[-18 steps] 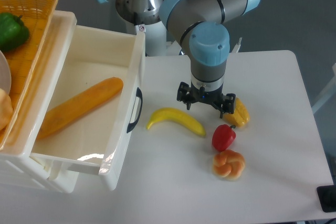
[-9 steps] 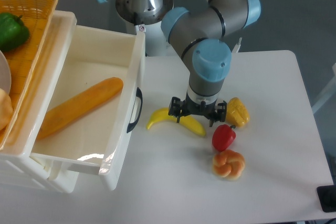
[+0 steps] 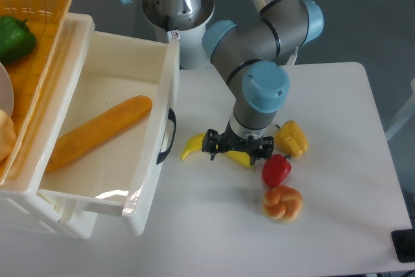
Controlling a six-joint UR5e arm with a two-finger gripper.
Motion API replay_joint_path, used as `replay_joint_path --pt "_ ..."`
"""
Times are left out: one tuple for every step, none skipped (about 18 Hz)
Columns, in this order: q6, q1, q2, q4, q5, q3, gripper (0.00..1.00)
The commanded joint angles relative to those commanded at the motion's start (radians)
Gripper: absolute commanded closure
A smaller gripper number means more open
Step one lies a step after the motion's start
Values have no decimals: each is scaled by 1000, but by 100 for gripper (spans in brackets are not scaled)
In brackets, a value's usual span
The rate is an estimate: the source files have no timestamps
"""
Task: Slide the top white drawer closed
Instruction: 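Move the gripper over the banana toward the open drawer's front face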
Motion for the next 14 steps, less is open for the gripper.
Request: replay_joint_path --pt "0 -6 0 0 -2 0 0" --pt "-2 -11 -2 0 -2 -2 0" --pt "-3 -14 0 0 -2 -3 0" --pt "-11 -20 2 0 -2 -2 0" --pt "-14 -23 3 -5 -2 -2 0" --pt "-14 -29 3 -5 -3 -2 0" --pt "-15 -35 2 -5 -2 -5 0" --pt "-14 -37 0 -5 -2 -5 0" --pt "-14 -37 0 -3 -3 -6 0" --pt "-14 -44 0 -3 -3 -5 0" --pt "-14 -51 0 -3 -3 -5 0" --pt "-14 -54 0 -3 -5 -6 0" --pt "-12 -55 -2 -3 -5 -8 0" --pt "-12 -58 -2 -3 -5 -8 0"
